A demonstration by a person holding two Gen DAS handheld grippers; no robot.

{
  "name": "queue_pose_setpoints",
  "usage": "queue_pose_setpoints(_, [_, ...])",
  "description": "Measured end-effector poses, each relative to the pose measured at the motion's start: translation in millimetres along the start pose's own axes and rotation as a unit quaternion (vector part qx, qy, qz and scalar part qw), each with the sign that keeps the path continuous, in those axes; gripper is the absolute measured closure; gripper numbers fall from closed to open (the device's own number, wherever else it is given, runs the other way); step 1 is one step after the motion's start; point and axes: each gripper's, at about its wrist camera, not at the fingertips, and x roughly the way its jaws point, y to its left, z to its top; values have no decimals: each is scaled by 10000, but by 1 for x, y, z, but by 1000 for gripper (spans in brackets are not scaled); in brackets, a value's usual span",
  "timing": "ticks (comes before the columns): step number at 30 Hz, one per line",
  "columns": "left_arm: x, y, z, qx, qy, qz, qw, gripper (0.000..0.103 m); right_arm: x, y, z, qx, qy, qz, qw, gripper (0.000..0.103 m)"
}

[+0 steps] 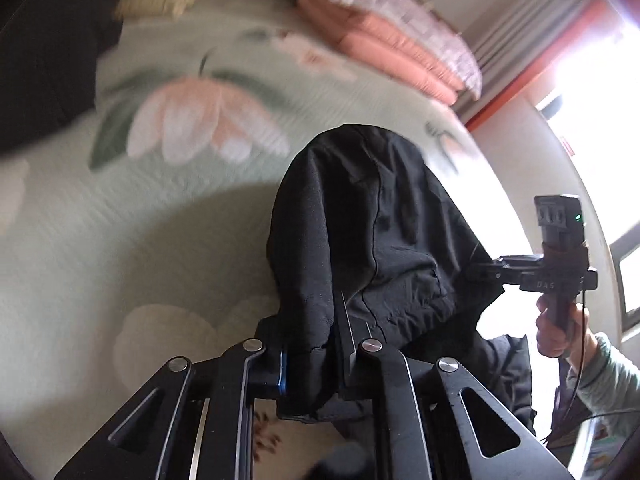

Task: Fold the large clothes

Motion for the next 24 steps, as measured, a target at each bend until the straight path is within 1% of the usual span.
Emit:
queue_pose_setpoints(4, [-67, -42, -19, 511, -531, 111, 9972, 87, -59, 50, -21, -588, -533, -410, 9960, 90])
queue_pose_setpoints(6, [-106, -69, -35, 820, -787, 265, 9932, 87, -89, 79, -42, -920, -825, -630, 9903, 90])
queue_pose_setpoints(7, [-119, -74, -41, 887, -851, 289, 9920, 87, -100, 92, -53, -1061, -940, -748, 9871, 90])
queue_pose_setpoints(9, [-147, -92, -61, 1041, -978, 366, 9891, 87, -124, 118, -83, -1331, -1170, -989, 9792, 91])
queue_pose_setpoints(10, [-163, -104, -77, 1132, -1025, 423, 9874, 87, -135, 130, -100, -1449, -1258, -1108, 9751, 91])
queue_pose_setpoints(12, [-180, -119, -98, 1280, -1082, 563, 9843, 87, -156, 152, -136, -1619, -1435, -1300, 9676, 93])
queue_pose_setpoints(13, [-191, -130, -118, 1399, -1117, 669, 9816, 87, -165, 163, -156, -1690, -1523, -1414, 9635, 94])
queue_pose_setpoints(15, [-203, -144, -149, 1551, -1163, 907, 9768, 86, -174, 183, -195, -1877, -1632, -1737, 9529, 94])
queue_pose_setpoints(16, [-206, -146, -160, 1589, -1169, 1000, 9752, 85, -172, 196, -210, -1976, -1660, -1909, 9471, 94])
queue_pose_setpoints(17, [-208, -152, -182, 1651, -1155, 1223, 9718, 85, -175, 204, -229, -2086, -1686, -2107, 9400, 94])
queue_pose_setpoints(18, [-209, -152, -194, 1653, -1139, 1333, 9705, 82, -173, 210, -248, -2190, -1674, -2303, 9333, 94])
queue_pose_setpoints(20, [-201, -151, -230, 1594, -1008, 1701, 9672, 79, -166, 215, -280, -2269, -1569, -2635, 9244, 95])
queue_pose_setpoints(21, [-195, -147, -243, 1552, -923, 1855, 9659, 78, -158, 213, -293, -2311, -1477, -2881, 9175, 95])
queue_pose_setpoints(22, [-186, -140, -257, 1483, -805, 2085, 9634, 78, -147, 206, -304, -2308, -1307, -3111, 9126, 95])
queue_pose_setpoints(23, [-174, -129, -273, 1318, -630, 2351, 9609, 78, -137, 194, -313, -2203, -1088, -3195, 9152, 95])
queue_pose_setpoints(24, [-162, -114, -287, 1136, -439, 2538, 9595, 78, -130, 183, -319, -2037, -905, -3204, 9207, 95])
